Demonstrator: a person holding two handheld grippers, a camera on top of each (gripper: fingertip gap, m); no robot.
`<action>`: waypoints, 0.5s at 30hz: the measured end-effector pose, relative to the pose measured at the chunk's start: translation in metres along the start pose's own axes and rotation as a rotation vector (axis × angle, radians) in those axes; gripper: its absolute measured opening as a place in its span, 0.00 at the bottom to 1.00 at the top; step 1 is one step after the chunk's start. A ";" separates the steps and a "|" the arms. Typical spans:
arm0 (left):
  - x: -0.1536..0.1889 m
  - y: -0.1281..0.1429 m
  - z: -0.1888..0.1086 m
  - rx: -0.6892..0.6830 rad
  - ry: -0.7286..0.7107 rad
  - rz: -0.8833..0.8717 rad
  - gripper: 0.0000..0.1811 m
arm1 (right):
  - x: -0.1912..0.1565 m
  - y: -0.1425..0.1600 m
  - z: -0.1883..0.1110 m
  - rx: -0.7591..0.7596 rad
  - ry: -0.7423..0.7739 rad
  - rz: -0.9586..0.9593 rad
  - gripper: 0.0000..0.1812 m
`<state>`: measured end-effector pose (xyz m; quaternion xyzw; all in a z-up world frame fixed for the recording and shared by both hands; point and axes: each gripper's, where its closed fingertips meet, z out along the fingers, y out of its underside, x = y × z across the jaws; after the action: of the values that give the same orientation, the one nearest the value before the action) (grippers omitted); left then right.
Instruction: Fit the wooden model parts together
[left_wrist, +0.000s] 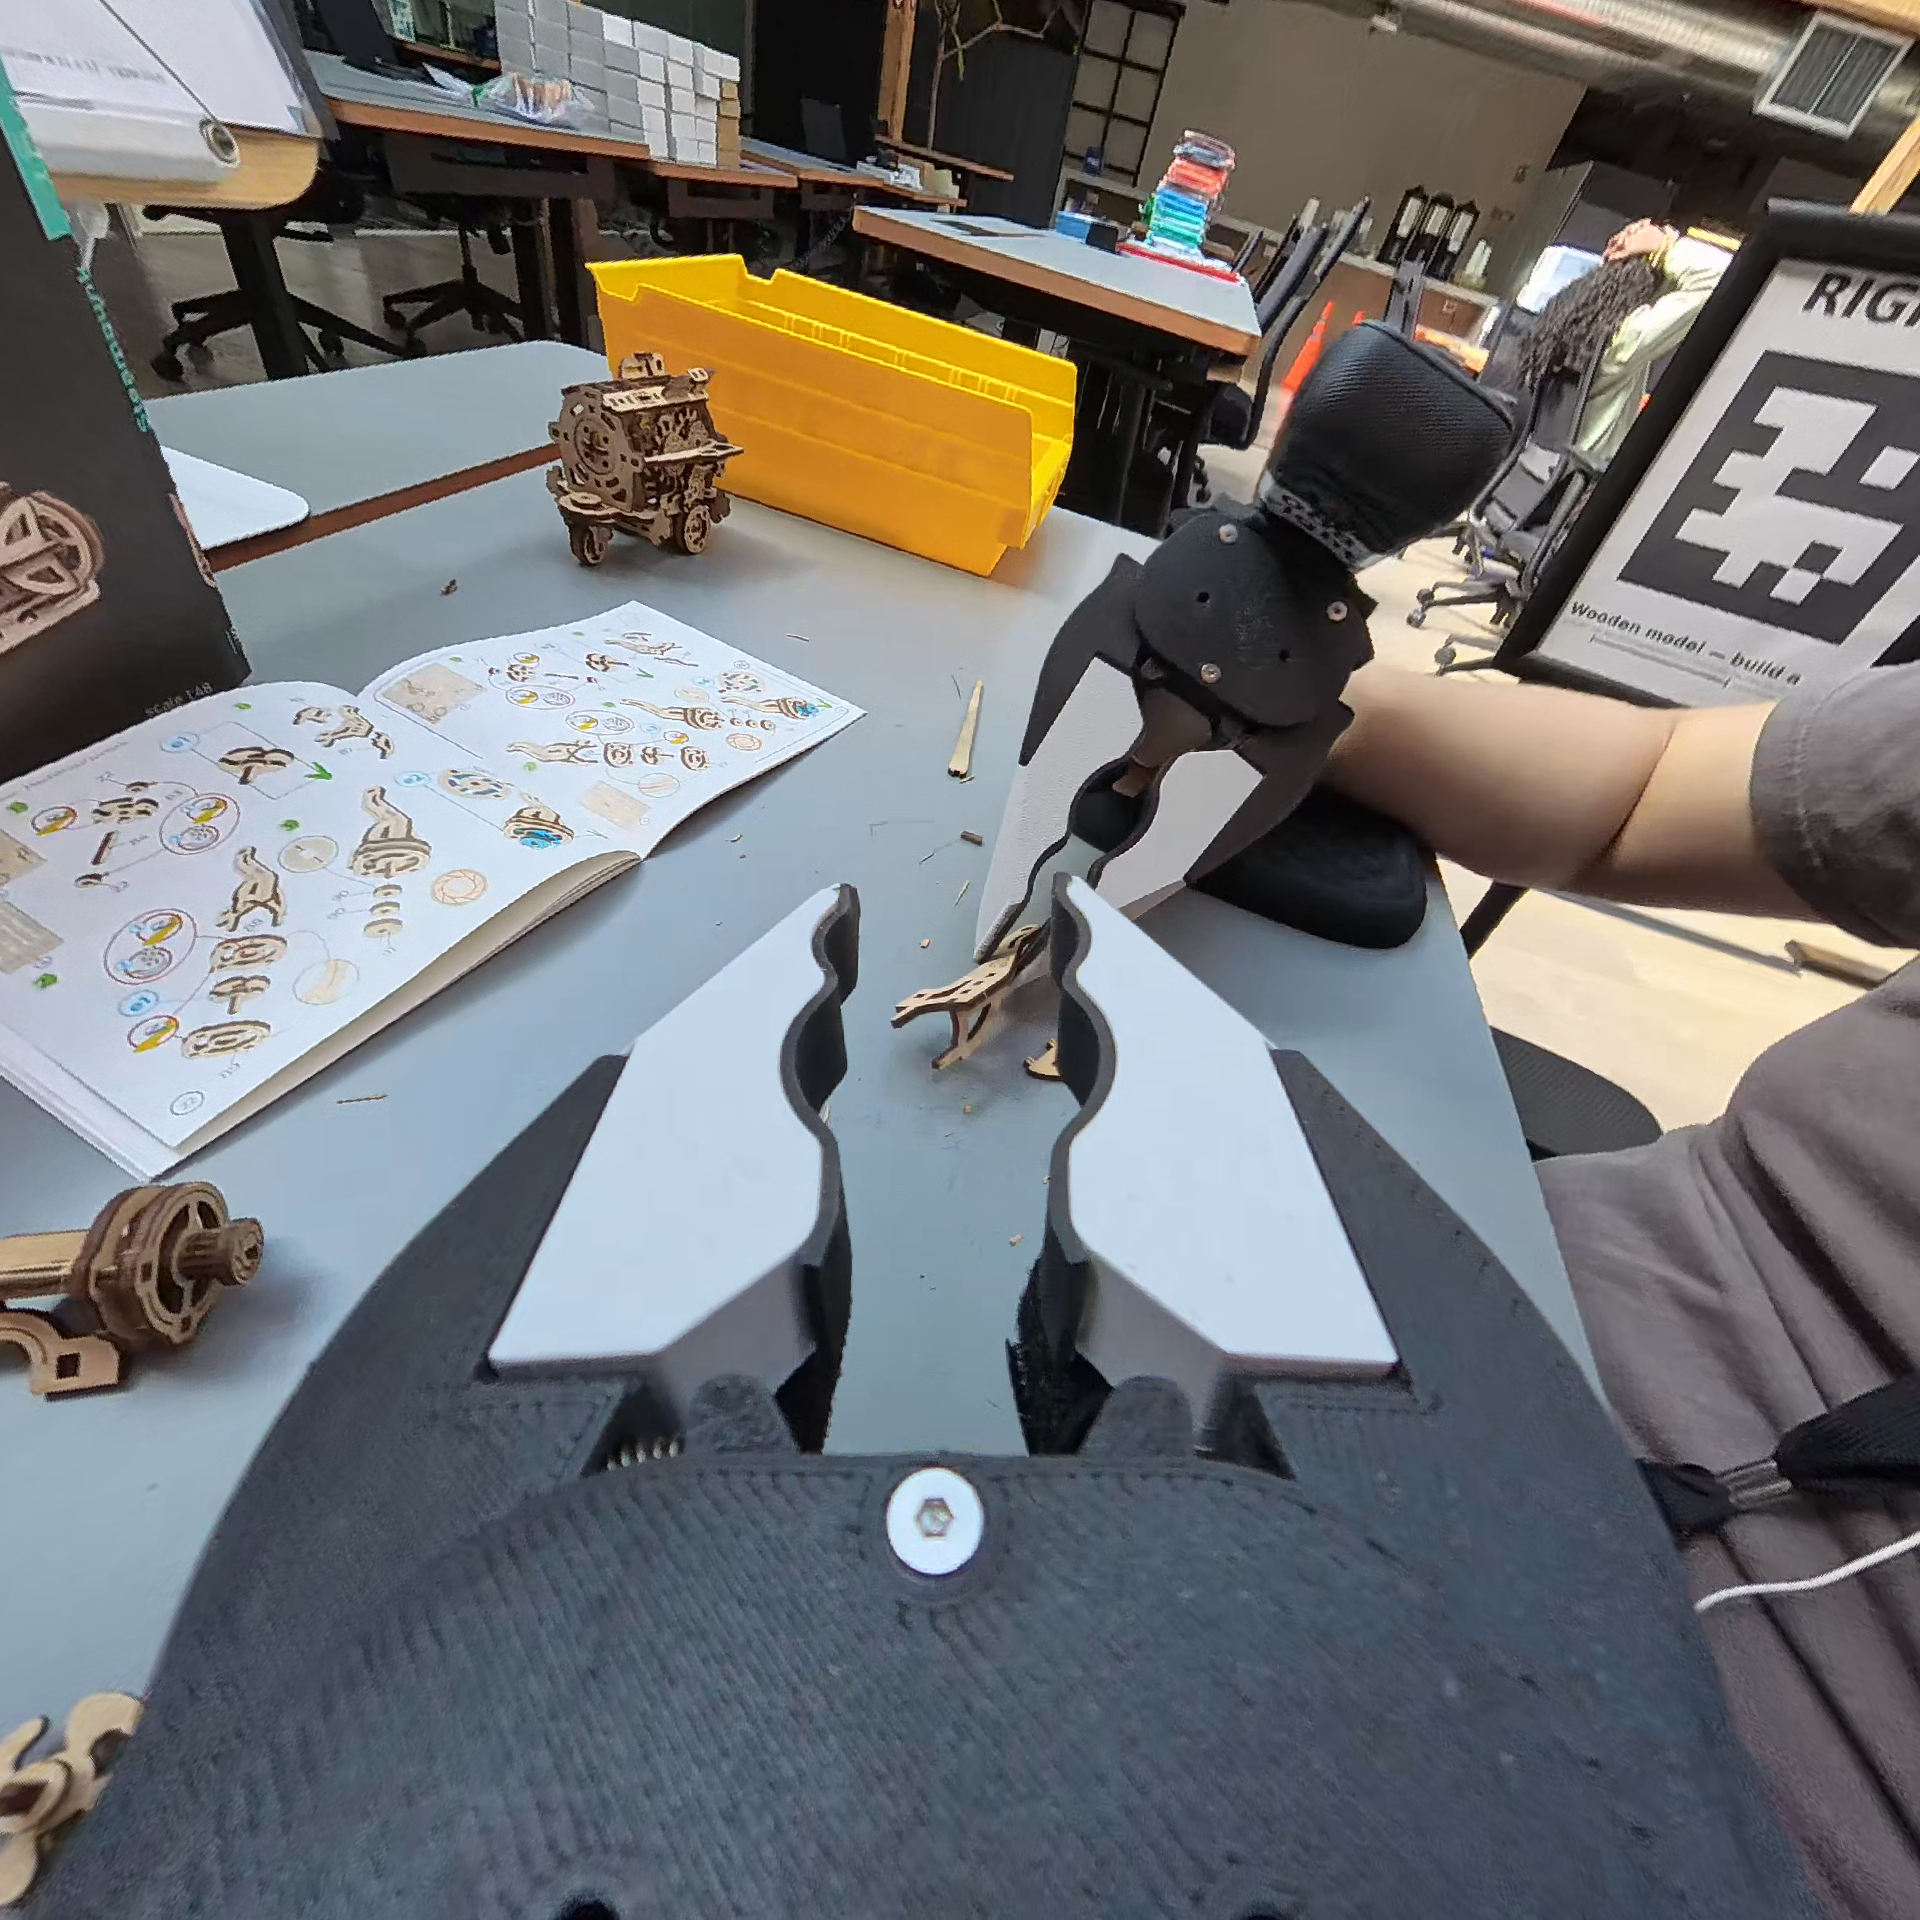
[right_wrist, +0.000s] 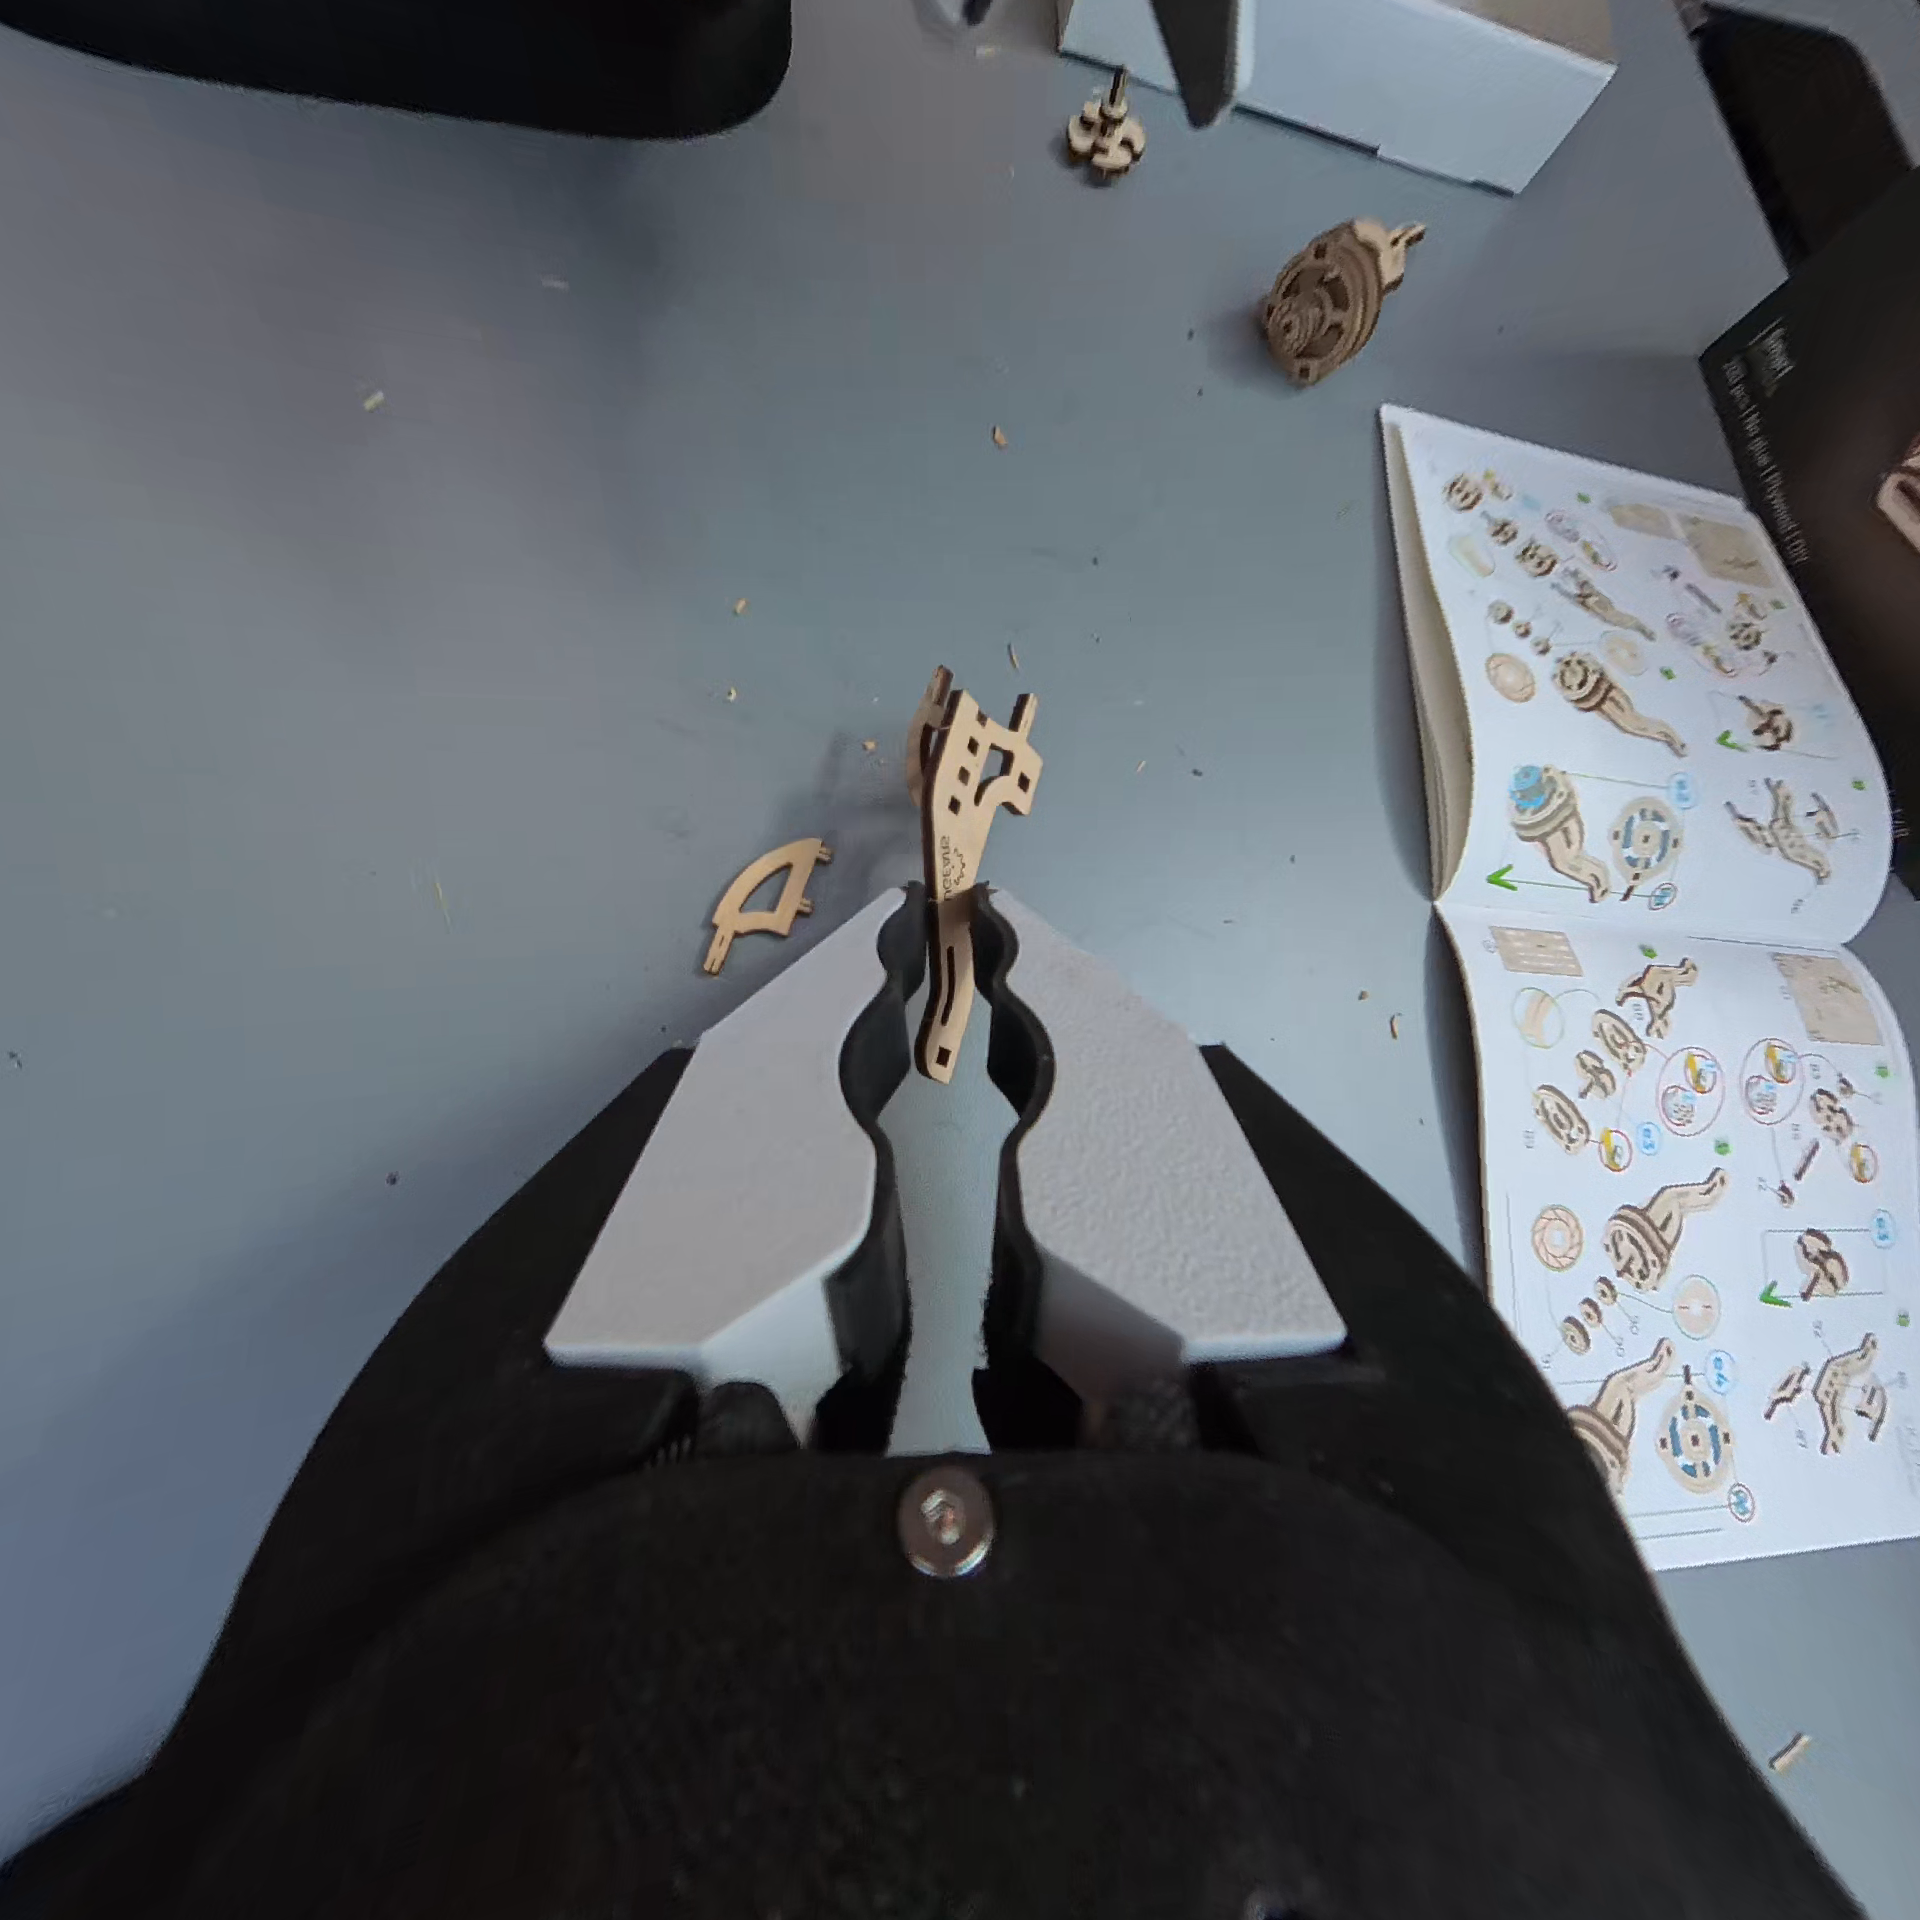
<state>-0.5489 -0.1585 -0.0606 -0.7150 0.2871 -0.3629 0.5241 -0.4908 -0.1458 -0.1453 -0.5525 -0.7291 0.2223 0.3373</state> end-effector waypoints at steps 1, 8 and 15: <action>0.001 -0.002 -0.003 0.025 -0.002 -0.032 0.20 | 0.001 -0.011 -0.007 0.046 0.045 -0.009 0.04; 0.038 -0.035 -0.024 0.328 0.048 -0.195 0.22 | -0.004 -0.090 -0.063 0.403 0.334 0.004 0.04; 0.079 -0.047 -0.021 0.482 0.219 -0.257 0.12 | -0.027 -0.125 -0.078 0.592 0.276 0.087 0.04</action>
<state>-0.5196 -0.2183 0.0057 -0.5571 0.1546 -0.5589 0.5944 -0.5109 -0.2122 -0.0122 -0.4862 -0.5560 0.3618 0.5689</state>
